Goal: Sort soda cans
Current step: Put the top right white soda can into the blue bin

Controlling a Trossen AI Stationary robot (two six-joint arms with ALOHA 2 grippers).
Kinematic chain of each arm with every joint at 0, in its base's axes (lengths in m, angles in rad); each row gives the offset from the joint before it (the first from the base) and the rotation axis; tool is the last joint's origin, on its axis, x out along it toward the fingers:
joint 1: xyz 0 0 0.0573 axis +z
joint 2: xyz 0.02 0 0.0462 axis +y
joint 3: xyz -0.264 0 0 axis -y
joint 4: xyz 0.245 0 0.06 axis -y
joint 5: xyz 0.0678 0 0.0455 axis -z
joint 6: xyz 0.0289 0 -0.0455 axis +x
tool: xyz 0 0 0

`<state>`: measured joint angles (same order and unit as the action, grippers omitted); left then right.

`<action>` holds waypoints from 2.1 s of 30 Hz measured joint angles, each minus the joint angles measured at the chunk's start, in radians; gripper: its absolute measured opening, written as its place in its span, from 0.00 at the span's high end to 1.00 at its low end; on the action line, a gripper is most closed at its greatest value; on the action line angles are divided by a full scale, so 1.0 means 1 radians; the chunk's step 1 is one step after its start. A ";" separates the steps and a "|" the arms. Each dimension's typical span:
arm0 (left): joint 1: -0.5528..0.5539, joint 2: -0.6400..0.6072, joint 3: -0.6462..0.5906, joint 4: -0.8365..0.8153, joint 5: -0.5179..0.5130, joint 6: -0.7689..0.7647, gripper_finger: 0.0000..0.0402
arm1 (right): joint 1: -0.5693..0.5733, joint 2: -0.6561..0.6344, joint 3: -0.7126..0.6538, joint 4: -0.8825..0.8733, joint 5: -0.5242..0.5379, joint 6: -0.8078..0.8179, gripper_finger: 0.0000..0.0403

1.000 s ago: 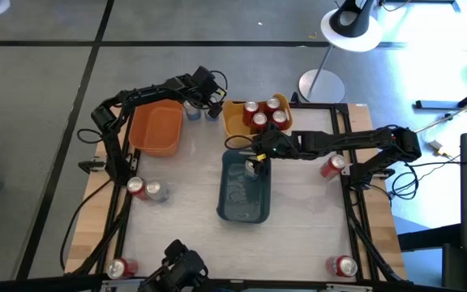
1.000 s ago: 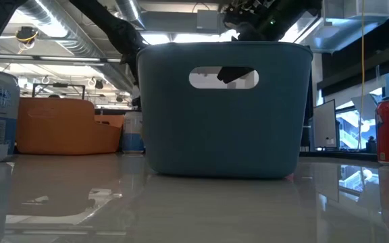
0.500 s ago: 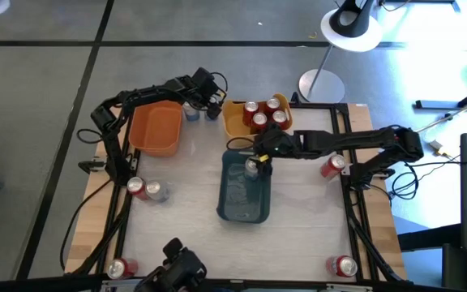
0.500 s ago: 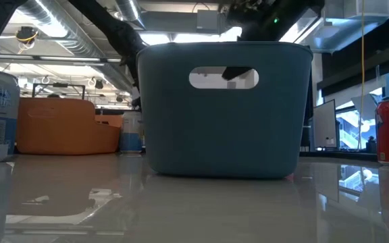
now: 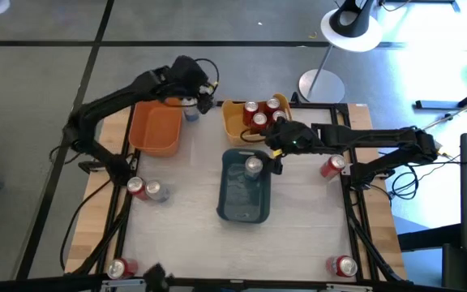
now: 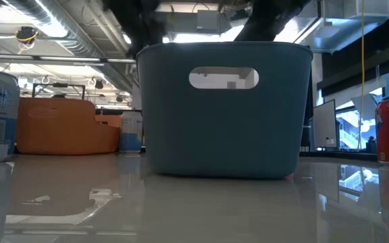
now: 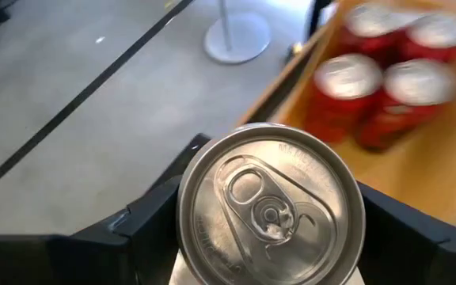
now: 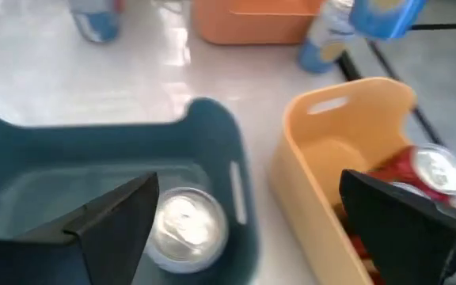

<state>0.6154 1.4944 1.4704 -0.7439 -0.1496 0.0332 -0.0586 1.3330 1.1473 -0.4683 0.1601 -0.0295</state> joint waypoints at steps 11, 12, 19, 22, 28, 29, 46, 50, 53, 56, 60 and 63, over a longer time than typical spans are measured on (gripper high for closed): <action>-0.358 -0.175 -0.038 0.040 0.022 -0.048 0.30 | 0.033 0.024 -0.001 0.036 -0.235 0.071 0.03; -0.385 -0.175 -0.056 0.058 0.023 -0.059 0.30 | 0.043 0.023 -0.001 0.040 -0.250 0.081 0.03; -0.520 -0.121 -0.208 0.189 0.019 -0.166 0.30 | 0.139 0.021 -0.001 -0.053 -0.133 0.180 0.03; -0.549 -0.083 -0.243 0.299 0.009 -0.252 0.30 | 0.172 0.021 -0.001 -0.100 -0.059 0.218 0.03; -0.562 0.014 -0.255 0.288 -0.015 -0.306 0.30 | 0.222 0.021 -0.001 -0.117 -0.021 0.226 0.03; -0.561 0.032 -0.256 0.286 -0.015 -0.311 0.30 | 0.230 0.021 -0.001 -0.116 -0.021 0.211 0.03; -0.556 0.242 -0.253 0.325 -0.015 -0.276 0.24 | 0.261 0.027 -0.001 -0.103 -0.011 0.205 0.03; -0.556 0.248 -0.252 0.323 -0.016 -0.276 0.16 | 0.261 0.027 -0.001 -0.103 -0.011 0.206 0.03; -0.556 0.237 -0.252 0.319 -0.015 -0.267 0.13 | 0.261 0.027 -0.012 -0.090 -0.011 0.206 0.03; -0.555 0.211 -0.246 0.310 -0.016 -0.267 0.13 | 0.261 0.027 -0.034 -0.064 -0.011 0.207 0.03; -0.555 0.172 -0.245 0.303 -0.016 -0.261 0.12 | 0.261 0.027 -0.061 -0.054 -0.011 0.235 0.03; -0.551 0.123 -0.244 0.299 -0.015 -0.259 0.13 | 0.261 0.027 -0.064 -0.058 -0.024 0.266 0.03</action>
<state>0.0639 1.6174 1.2266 -0.4451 -0.1650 -0.2256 0.2028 1.3602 1.0836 -0.5262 0.1361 0.2367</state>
